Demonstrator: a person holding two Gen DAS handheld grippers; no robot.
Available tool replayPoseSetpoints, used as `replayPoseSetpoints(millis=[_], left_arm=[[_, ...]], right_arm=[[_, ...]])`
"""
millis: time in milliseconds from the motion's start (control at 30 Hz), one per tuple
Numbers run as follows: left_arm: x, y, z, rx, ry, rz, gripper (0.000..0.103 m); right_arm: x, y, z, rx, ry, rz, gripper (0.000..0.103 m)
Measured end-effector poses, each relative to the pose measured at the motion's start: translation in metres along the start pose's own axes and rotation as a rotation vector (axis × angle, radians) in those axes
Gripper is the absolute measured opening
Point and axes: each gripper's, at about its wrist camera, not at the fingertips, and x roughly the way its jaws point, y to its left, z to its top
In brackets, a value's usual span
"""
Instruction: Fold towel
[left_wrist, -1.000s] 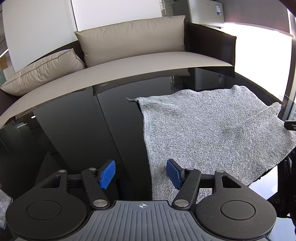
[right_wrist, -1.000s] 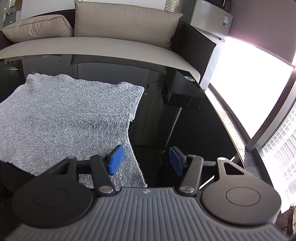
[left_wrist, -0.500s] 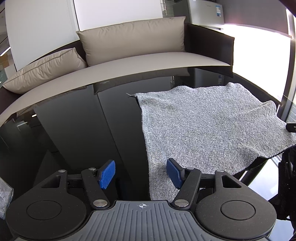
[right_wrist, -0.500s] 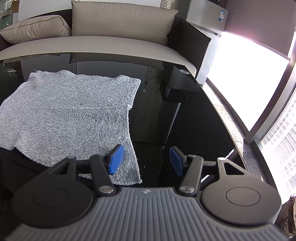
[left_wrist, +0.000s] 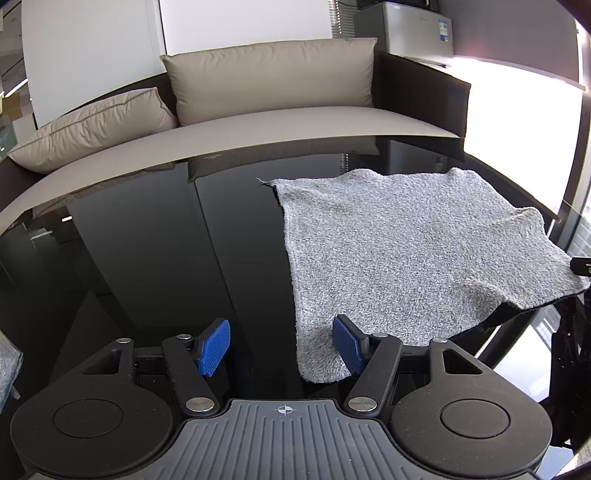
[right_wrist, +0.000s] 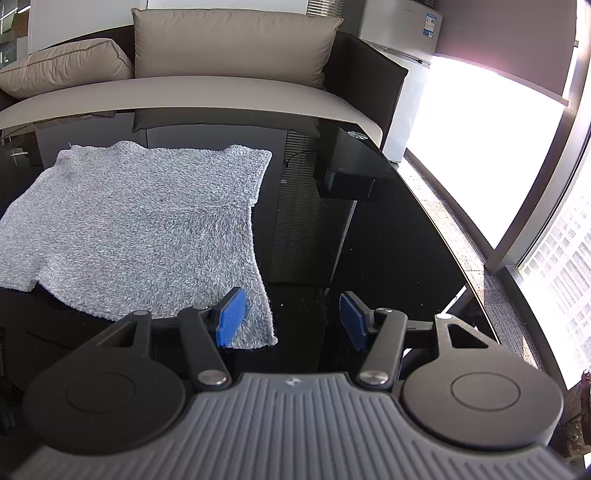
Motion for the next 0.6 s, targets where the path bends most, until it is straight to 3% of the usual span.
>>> replayPoseSetpoints(millis=[233, 367, 600], left_arm=[[-0.008, 0.005, -0.005, -0.045, -0.007, -0.034, 0.063], [-0.012, 0.008, -0.007, -0.079, -0.009, -0.070, 0.071], [-0.013, 0.011, -0.009, -0.113, -0.010, -0.098, 0.072]], right_arm=[[-0.012, -0.002, -0.006, 0.021, -0.018, 0.036, 0.059], [-0.019, -0.003, -0.008, 0.029, -0.032, 0.052, 0.059], [-0.023, -0.005, -0.010, 0.047, -0.031, 0.092, 0.059]])
